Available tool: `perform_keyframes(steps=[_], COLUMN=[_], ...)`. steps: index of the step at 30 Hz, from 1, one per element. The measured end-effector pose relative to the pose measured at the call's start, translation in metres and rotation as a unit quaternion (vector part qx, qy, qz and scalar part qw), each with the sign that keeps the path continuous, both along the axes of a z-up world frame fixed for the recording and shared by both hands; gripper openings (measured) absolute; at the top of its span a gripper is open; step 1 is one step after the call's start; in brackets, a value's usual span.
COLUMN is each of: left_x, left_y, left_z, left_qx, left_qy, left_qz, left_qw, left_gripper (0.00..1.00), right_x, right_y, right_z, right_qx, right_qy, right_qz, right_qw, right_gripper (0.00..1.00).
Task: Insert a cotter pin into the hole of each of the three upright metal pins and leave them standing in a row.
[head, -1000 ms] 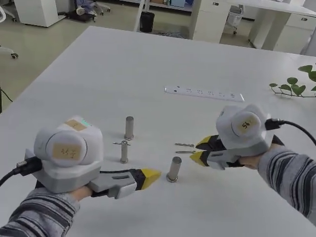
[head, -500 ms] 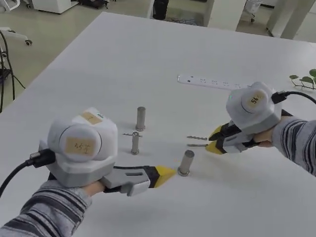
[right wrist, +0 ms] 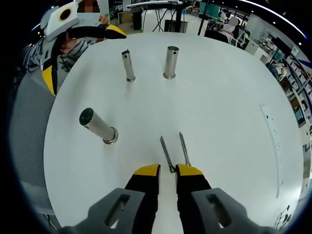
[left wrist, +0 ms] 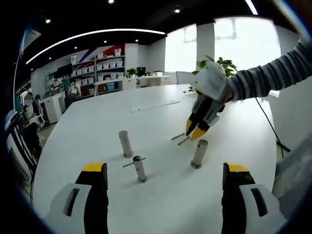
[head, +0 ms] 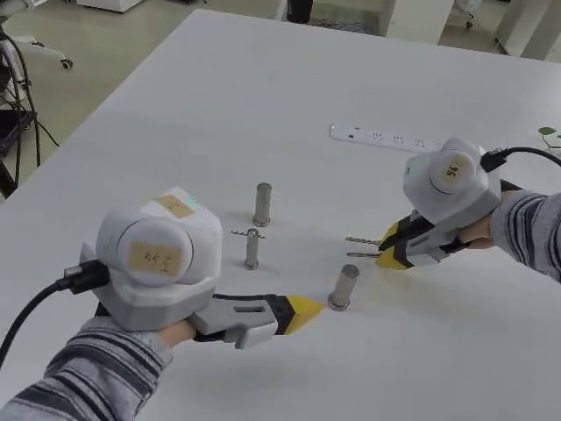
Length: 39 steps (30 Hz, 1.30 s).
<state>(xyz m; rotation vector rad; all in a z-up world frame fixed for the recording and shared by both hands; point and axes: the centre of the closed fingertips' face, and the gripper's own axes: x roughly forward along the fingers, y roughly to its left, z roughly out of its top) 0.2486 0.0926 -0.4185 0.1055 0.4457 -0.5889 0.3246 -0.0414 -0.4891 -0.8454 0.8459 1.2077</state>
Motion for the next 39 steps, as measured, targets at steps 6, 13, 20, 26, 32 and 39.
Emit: perform_keyframes(steps=[6, 13, 20, 26, 32, 39], left_x=[-0.001, -0.002, -0.003, -0.005, -0.005, -0.004], left_y=[-0.002, -0.005, -0.007, -0.011, -0.011, -0.011], left_z=[0.0, 0.002, 0.002, 0.003, 0.004, 0.004], left_qx=[-0.002, -0.003, -0.005, -0.016, -0.014, -0.014], left_qy=[0.001, -0.002, -0.001, 0.002, 0.002, 0.001], left_qz=[-0.005, -0.011, -0.018, -0.024, -0.026, -0.026], left_qw=[1.0, 0.9999, 0.9998, 0.9996, 0.9996, 0.9996], left_gripper=[0.95, 0.94, 0.92, 0.89, 0.88, 0.88], right_x=[0.004, 0.002, 0.002, 0.002, 0.0, -0.001], right_y=[-0.003, -0.004, -0.003, -0.001, -0.009, -0.005], right_z=[-0.002, -0.003, -0.003, 0.0, -0.003, 0.0], right_qx=[-0.017, -0.026, -0.045, -0.033, -0.055, -0.037], right_qy=[0.003, 0.016, 0.007, -0.002, -0.015, -0.012], right_qz=[0.009, 0.03, 0.058, 0.054, 0.061, 0.045], right_qw=[0.9998, 0.9991, 0.9973, 0.998, 0.9965, 0.9982], right_gripper=[0.05, 0.01, 0.0, 0.0, 0.0, 0.0])
